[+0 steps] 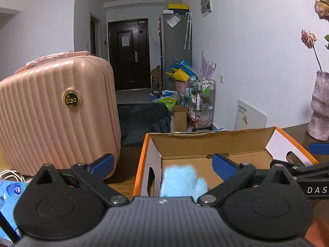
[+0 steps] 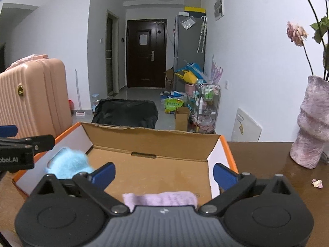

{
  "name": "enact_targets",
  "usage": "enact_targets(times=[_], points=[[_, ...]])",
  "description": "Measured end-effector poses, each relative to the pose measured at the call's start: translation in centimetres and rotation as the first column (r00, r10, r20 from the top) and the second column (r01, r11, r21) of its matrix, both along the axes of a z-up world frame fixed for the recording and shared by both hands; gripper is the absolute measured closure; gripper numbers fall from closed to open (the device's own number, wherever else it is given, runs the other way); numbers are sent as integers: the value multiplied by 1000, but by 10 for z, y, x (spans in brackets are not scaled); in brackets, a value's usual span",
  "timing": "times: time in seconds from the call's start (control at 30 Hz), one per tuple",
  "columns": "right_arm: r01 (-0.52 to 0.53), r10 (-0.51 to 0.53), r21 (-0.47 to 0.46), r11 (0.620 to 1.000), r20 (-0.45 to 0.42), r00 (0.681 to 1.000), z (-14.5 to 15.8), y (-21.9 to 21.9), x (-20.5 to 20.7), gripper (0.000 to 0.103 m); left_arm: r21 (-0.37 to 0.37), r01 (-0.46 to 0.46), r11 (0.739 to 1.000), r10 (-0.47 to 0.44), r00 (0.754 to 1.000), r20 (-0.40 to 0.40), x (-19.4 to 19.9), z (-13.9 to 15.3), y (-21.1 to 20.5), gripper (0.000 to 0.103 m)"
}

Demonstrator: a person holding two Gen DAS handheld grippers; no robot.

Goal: Organize soft objects
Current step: 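Open both tools to drop the plush and headband into the box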

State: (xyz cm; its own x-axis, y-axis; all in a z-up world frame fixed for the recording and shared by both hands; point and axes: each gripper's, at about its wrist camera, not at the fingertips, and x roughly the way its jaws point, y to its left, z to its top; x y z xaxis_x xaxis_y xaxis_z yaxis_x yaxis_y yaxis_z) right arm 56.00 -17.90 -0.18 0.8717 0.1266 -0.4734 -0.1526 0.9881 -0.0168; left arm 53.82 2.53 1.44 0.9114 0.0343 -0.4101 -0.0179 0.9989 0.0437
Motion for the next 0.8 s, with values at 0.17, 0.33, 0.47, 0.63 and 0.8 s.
enact_targets(times=[0.17, 0.33, 0.47, 0.63, 0.8], points=[[-3, 3, 4, 1000, 3, 1000, 4, -1, -3, 0, -2, -7, 1000, 7, 1000, 12, -3, 4, 3, 0], [-9, 9, 15, 1000, 16, 1000, 10, -4, -11, 0, -16, -13, 1000, 14, 999, 33, -9, 10, 6, 0], [-15, 14, 15, 1000, 38, 999, 16, -6, -22, 0, -49, -27, 998, 30, 997, 69, -20, 18, 13, 0], [-13, 12, 16, 1000, 61, 998, 23, -11, -41, 0, -44, -49, 998, 53, 995, 84, -35, 25, 21, 0], [-17, 15, 13, 1000, 78, 997, 27, -16, -62, 0, -61, -60, 996, 65, 994, 85, -47, 30, 30, 0]])
